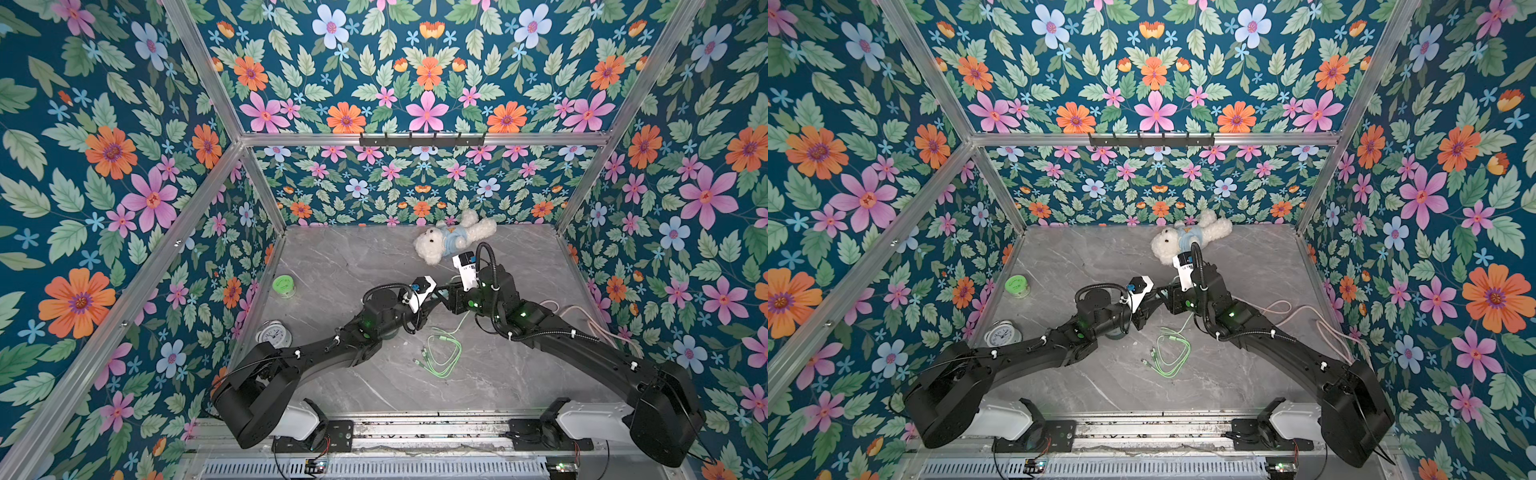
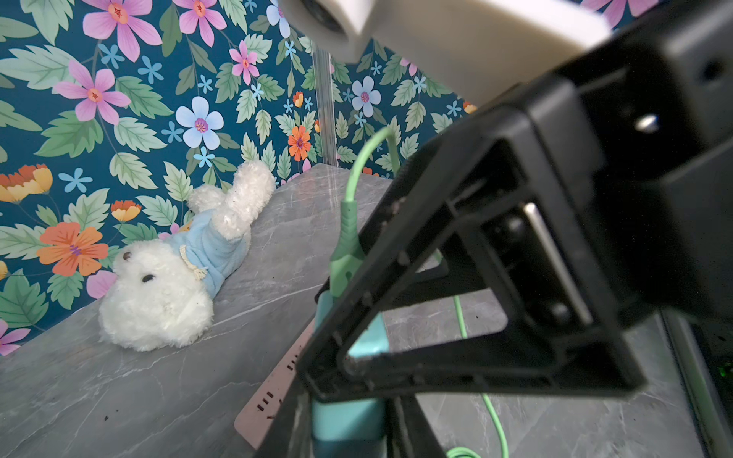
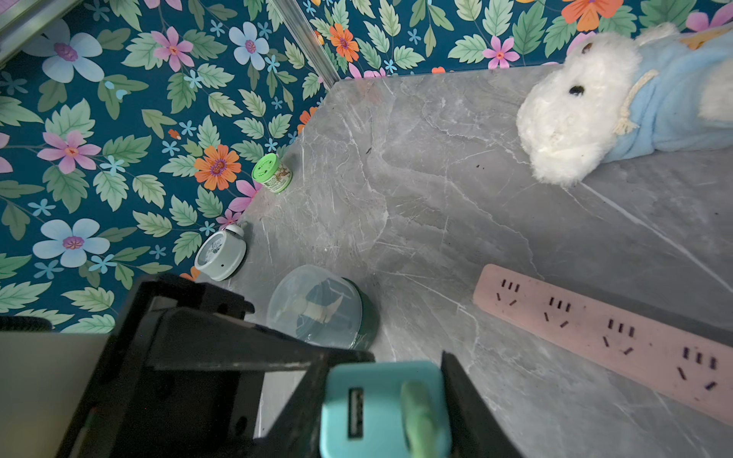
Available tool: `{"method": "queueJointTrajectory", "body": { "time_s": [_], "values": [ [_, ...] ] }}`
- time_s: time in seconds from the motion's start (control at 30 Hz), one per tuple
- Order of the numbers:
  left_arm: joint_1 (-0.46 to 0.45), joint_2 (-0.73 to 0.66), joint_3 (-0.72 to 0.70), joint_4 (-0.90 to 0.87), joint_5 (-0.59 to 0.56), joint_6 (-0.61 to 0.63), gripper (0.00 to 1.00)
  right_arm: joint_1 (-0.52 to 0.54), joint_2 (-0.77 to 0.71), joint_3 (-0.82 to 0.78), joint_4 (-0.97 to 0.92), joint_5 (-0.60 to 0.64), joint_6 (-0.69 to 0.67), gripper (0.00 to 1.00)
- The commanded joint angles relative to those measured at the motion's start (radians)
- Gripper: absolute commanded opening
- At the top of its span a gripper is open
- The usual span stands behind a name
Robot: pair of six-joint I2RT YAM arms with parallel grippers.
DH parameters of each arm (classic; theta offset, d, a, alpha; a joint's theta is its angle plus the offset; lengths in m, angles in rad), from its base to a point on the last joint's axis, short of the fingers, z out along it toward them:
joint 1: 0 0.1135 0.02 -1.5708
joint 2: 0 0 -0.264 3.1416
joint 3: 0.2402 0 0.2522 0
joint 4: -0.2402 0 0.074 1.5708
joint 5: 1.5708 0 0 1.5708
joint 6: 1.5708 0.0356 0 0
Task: Charge the cordless meat grinders
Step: Insert the plug into the socket.
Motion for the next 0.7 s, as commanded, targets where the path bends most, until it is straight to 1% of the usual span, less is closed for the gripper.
{"method": "queueJointTrajectory", "body": {
  "time_s": [0.0, 0.07, 0.13, 0.17, 0.27, 0.47, 0.67],
  "values": [
    [-0.002, -0.001, 0.012, 0.035, 0.033, 0.015, 0.30, -0.005, -0.012, 0.000, 0.002, 0.092, 0.018, 0.23],
    [0.000, -0.008, 0.003, 0.034, 0.028, 0.005, 0.42, -0.022, -0.017, 0.000, -0.006, 0.111, 0.015, 0.23],
    [0.001, -0.021, -0.006, 0.031, 0.019, 0.000, 0.52, -0.042, -0.022, -0.003, -0.015, 0.140, 0.013, 0.23],
    [0.002, -0.029, -0.011, 0.027, 0.012, 0.000, 0.55, -0.050, -0.025, -0.006, -0.019, 0.156, 0.008, 0.23],
    [0.016, -0.054, -0.026, 0.021, -0.008, -0.012, 0.62, -0.070, -0.026, -0.009, -0.023, 0.194, -0.022, 0.23],
    [0.052, -0.098, -0.047, 0.005, -0.089, -0.036, 0.63, -0.092, 0.017, -0.031, 0.016, 0.297, -0.088, 0.22],
    [0.112, -0.109, -0.055, -0.006, -0.142, -0.058, 0.63, -0.145, 0.113, -0.037, 0.072, 0.366, -0.097, 0.22]
  ]
}}
